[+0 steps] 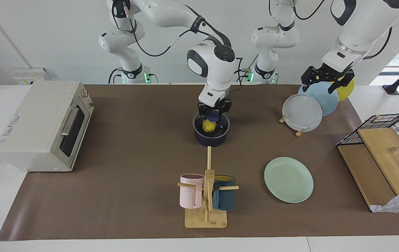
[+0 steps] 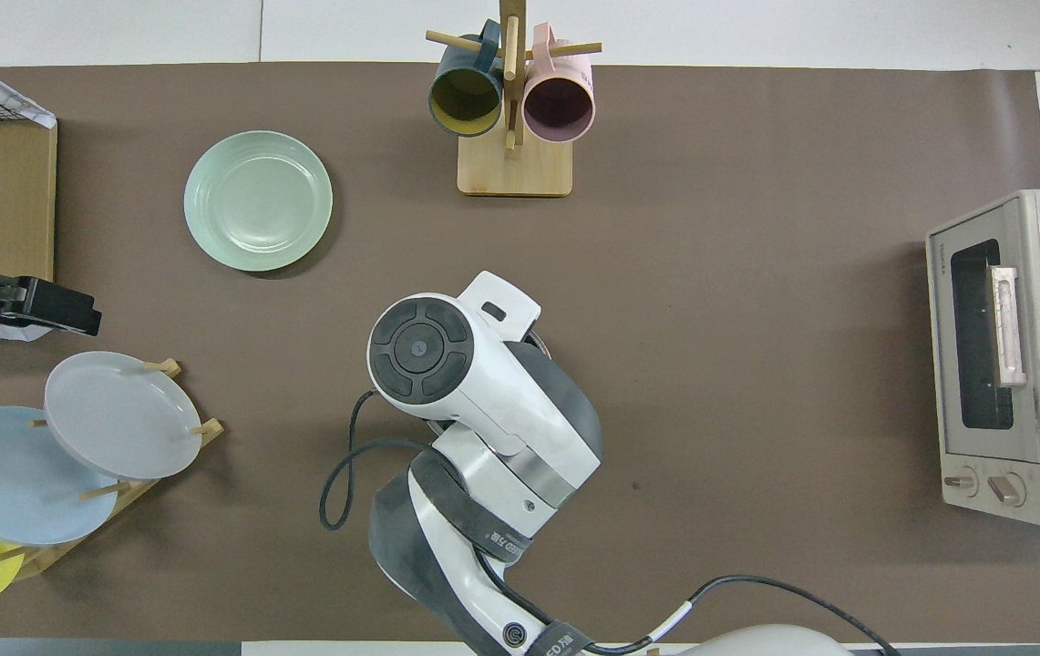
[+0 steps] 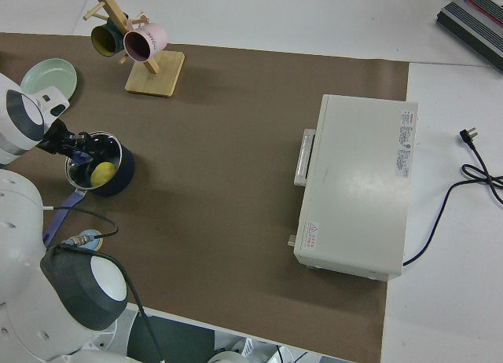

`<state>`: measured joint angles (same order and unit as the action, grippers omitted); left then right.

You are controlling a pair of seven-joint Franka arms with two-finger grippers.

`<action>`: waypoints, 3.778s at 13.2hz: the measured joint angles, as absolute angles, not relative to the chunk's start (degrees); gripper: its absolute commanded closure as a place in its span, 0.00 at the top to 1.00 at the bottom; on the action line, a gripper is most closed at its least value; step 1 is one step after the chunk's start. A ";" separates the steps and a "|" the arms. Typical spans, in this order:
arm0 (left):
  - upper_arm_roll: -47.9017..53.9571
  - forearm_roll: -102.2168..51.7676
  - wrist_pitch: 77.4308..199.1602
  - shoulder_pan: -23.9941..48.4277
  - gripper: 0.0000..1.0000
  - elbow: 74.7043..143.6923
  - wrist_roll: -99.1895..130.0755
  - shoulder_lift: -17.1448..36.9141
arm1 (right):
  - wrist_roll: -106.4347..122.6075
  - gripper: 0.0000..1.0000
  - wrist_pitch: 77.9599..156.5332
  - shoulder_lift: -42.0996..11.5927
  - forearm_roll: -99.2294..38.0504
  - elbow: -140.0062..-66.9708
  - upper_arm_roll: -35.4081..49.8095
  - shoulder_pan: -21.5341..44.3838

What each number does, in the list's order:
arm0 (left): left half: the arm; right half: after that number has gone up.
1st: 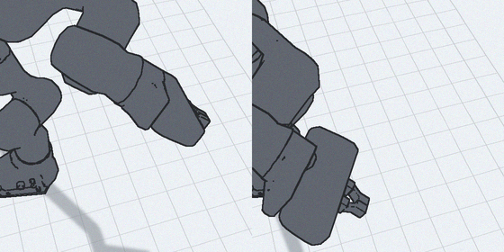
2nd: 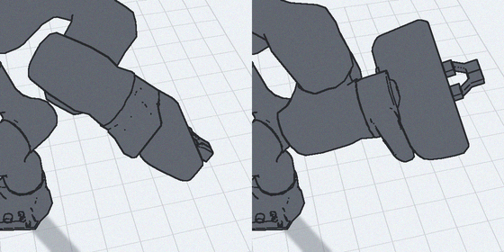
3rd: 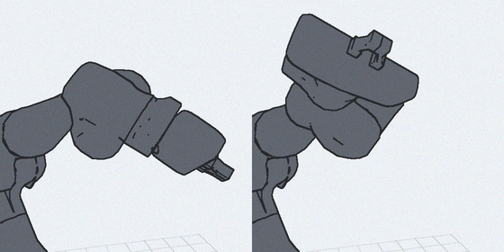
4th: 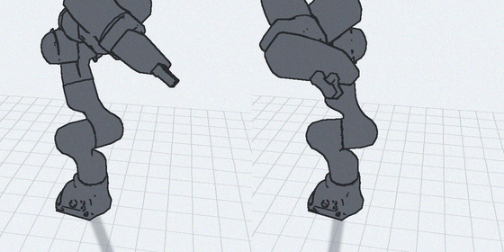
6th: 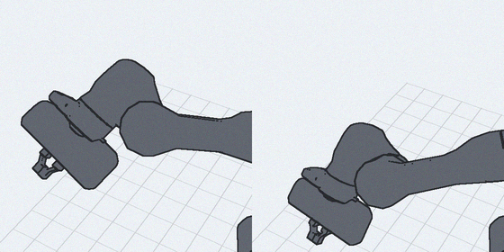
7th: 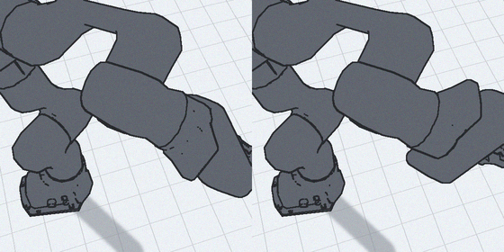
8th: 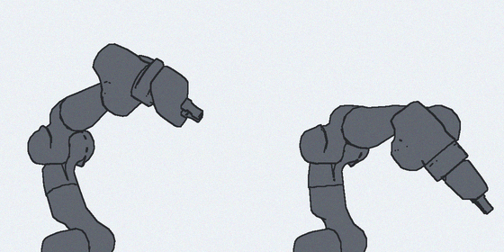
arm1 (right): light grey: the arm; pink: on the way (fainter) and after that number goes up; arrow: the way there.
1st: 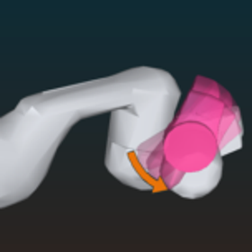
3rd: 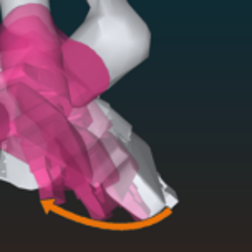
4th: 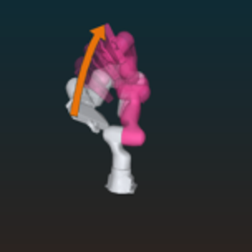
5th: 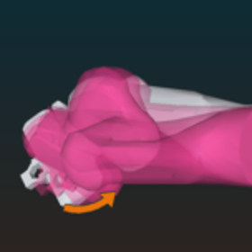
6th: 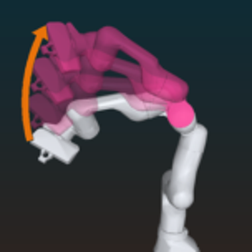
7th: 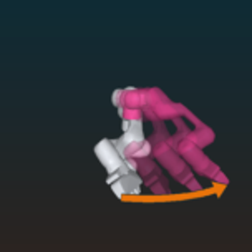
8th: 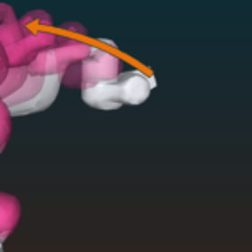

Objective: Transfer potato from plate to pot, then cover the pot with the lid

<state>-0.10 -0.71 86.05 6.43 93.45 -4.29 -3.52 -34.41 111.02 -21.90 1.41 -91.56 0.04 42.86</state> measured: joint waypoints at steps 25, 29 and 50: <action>-0.74 -0.72 85.99 5.72 1.00 93.19 -4.29 -4.00 | -34.42 1.00 111.26 -20.83 1.14 -91.46 -0.08 39.62; -0.68 -0.72 86.01 5.72 1.00 93.07 -4.29 -4.08 | -34.04 1.00 105.45 -16.30 1.23 -91.32 -0.13 35.58; -0.83 -0.71 85.87 4.75 1.00 93.95 -3.80 -5.90 | -3.04 1.00 91.15 -5.63 1.49 -91.33 -0.88 7.48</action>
<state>-0.83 -0.71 85.87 4.75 93.95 -3.80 -5.90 -3.04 91.15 -5.63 1.49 -91.33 -0.88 7.48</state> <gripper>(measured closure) 0.000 0.000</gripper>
